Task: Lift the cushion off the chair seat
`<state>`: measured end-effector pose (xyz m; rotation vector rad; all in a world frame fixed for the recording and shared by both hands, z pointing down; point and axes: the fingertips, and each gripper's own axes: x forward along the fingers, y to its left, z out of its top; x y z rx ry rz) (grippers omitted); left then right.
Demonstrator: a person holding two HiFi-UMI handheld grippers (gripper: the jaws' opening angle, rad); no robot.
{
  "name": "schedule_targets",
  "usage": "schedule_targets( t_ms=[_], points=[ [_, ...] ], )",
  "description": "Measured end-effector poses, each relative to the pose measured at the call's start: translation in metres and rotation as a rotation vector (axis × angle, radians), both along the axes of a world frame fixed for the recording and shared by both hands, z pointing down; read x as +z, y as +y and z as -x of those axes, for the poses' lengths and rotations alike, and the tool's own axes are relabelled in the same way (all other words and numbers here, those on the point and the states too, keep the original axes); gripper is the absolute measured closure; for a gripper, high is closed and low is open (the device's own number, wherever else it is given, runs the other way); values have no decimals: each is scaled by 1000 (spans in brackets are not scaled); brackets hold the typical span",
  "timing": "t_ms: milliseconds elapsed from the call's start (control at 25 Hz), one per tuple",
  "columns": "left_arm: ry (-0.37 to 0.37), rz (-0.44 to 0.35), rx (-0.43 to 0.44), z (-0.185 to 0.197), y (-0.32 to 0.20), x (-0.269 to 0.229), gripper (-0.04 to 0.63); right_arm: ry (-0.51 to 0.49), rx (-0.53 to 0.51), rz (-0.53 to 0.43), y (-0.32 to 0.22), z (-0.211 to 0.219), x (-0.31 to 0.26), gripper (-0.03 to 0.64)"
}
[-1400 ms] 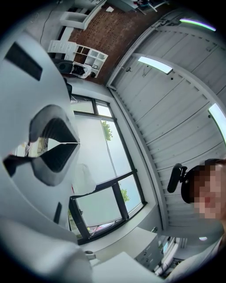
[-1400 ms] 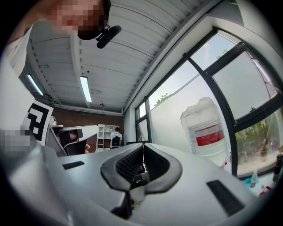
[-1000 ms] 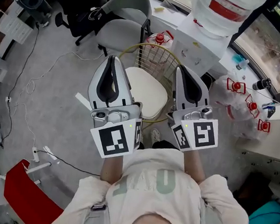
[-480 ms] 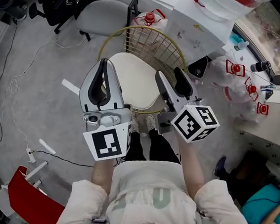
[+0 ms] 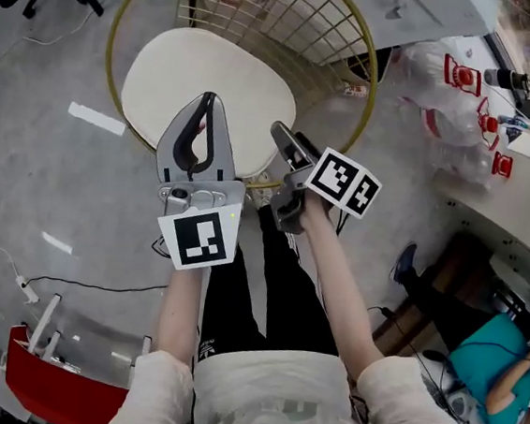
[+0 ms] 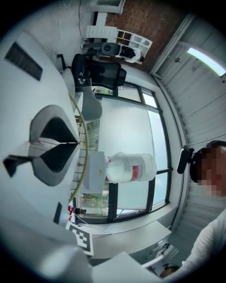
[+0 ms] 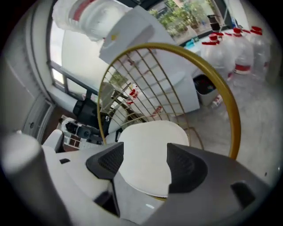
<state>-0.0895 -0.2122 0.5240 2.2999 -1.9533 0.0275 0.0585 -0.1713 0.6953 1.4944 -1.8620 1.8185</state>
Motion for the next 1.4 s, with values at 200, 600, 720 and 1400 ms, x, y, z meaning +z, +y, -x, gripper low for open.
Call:
schedule_targets(
  t_ms=[200, 600, 720, 1400],
  points=[
    [59, 105, -41, -9, 26, 66, 580, 76, 32, 122, 30, -18, 53, 324],
    [38, 150, -53, 15, 51, 95, 580, 176, 27, 283, 34, -14, 120, 319],
    [31, 154, -66, 23, 55, 102, 580, 193, 10, 303, 35, -12, 122, 319],
    [62, 192, -87, 20, 63, 115, 580, 340, -14, 439, 39, -24, 151, 332]
  ],
)
